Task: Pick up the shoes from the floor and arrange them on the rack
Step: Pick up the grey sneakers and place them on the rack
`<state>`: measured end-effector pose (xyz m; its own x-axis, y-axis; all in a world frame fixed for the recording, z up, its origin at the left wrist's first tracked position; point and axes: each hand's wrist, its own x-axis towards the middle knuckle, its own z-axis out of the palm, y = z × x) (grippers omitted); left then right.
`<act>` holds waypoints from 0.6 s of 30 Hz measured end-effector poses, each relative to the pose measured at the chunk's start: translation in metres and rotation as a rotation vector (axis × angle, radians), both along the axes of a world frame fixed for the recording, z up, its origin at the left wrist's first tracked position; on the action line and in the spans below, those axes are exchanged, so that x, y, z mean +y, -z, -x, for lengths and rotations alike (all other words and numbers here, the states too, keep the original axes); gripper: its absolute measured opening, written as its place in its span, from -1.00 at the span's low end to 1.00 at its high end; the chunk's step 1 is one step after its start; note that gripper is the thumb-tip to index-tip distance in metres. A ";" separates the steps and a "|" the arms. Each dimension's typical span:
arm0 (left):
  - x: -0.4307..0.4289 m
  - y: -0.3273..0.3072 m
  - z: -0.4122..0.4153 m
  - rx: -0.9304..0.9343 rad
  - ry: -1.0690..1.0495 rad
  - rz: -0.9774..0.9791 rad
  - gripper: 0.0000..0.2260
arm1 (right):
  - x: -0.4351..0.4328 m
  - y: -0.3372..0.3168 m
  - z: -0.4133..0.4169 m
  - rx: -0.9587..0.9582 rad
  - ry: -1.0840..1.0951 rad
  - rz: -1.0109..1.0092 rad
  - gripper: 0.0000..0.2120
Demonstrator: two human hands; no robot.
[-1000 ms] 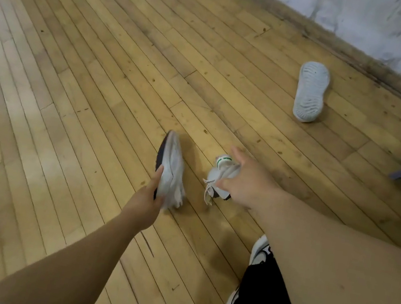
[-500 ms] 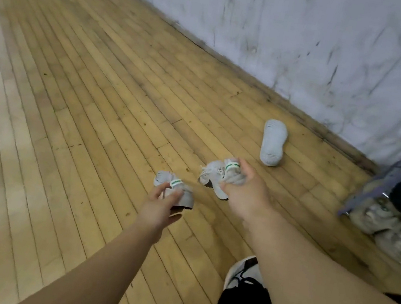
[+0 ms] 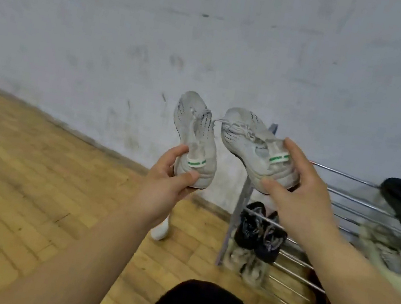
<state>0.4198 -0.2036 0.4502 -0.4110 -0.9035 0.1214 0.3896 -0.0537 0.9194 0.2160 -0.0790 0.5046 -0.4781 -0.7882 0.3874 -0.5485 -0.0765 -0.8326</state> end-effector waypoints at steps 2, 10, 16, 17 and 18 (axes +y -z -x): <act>0.016 -0.026 0.052 0.036 0.117 0.023 -0.55 | 0.037 -0.007 0.036 0.009 0.094 0.053 -0.26; 0.081 -0.028 0.189 0.095 0.324 -0.045 -0.50 | 0.126 0.024 0.138 -0.182 0.413 0.231 -0.30; 0.066 -0.009 0.194 0.122 0.296 -0.124 -0.47 | 0.123 0.037 0.160 -0.131 0.430 0.163 -0.28; 0.060 -0.009 0.194 0.124 0.288 -0.120 -0.45 | 0.120 0.039 0.161 -0.140 0.417 0.167 -0.28; 0.055 -0.008 0.194 0.123 0.280 -0.113 -0.45 | 0.115 0.041 0.162 -0.141 0.404 0.173 -0.28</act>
<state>0.2255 -0.1486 0.4584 -0.6342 -0.7679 0.0906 0.4529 -0.2739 0.8485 0.0545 0.0359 0.4632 -0.7914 -0.4575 0.4055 -0.4449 -0.0239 -0.8952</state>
